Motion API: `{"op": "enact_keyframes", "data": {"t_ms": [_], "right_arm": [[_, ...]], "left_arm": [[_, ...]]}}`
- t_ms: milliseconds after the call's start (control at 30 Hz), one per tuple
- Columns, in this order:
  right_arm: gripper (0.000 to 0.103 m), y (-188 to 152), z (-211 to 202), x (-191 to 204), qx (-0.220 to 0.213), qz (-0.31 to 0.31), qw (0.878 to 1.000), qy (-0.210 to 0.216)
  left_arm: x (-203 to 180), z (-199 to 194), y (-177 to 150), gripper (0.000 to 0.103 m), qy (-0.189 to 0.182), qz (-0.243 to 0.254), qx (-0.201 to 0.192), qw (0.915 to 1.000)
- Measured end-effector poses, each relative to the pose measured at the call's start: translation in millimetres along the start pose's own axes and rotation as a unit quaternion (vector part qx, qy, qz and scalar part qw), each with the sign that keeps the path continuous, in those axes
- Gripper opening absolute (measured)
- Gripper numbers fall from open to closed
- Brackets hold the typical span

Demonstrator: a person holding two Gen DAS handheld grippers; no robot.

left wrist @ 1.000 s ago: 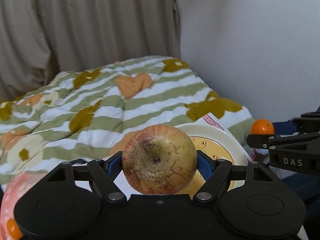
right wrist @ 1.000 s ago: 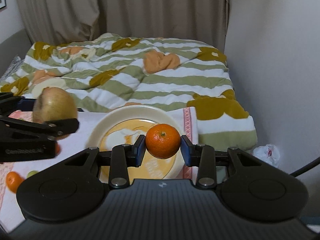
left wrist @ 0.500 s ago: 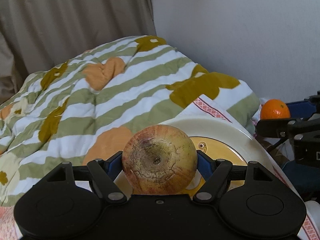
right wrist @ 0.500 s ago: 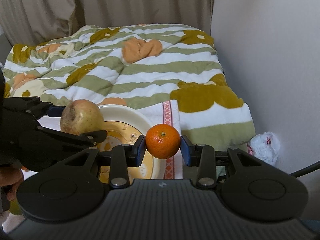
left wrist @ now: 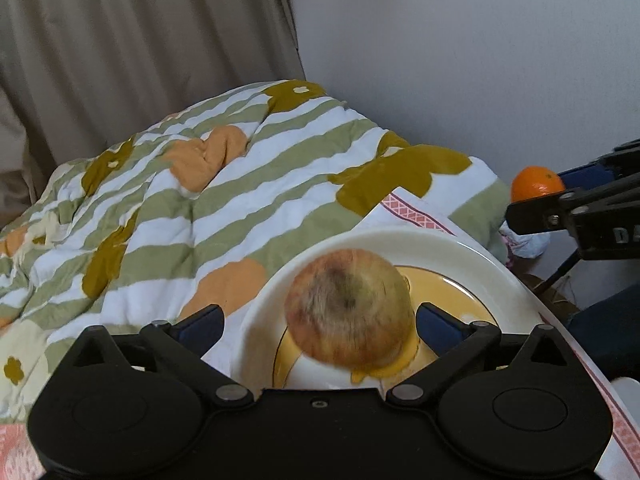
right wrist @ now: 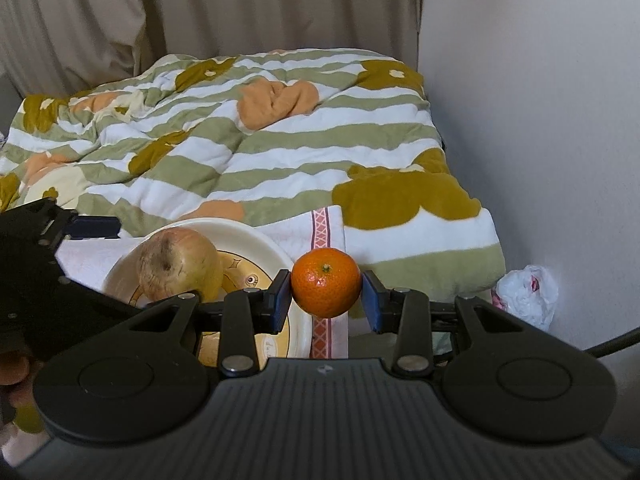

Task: Organize fruits
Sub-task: 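Carry the apple and mandarin to the cream bowl and release them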

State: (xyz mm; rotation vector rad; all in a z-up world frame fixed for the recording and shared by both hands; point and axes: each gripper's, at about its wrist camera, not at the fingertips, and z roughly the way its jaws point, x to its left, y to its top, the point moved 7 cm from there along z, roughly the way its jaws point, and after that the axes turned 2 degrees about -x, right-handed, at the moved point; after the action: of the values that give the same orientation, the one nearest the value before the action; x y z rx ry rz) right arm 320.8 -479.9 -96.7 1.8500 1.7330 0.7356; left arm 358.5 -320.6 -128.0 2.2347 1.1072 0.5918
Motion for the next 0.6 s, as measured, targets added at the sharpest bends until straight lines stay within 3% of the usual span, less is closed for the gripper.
{"op": "enact_keyframes", "data": {"t_ms": [333,600], "right_arm": [[0.053,-15,24,40,0.023,-0.065,0.997,0.046],[0.053,-28,49,61,0.03,-0.12,0.991,0.049]], "left_arm": [[24,-33,-17,0.103,0.009,-0.052,0.001,0.9986],[41,-45,-40,0.103,0.018,-0.087,0.013,0.996]]}}
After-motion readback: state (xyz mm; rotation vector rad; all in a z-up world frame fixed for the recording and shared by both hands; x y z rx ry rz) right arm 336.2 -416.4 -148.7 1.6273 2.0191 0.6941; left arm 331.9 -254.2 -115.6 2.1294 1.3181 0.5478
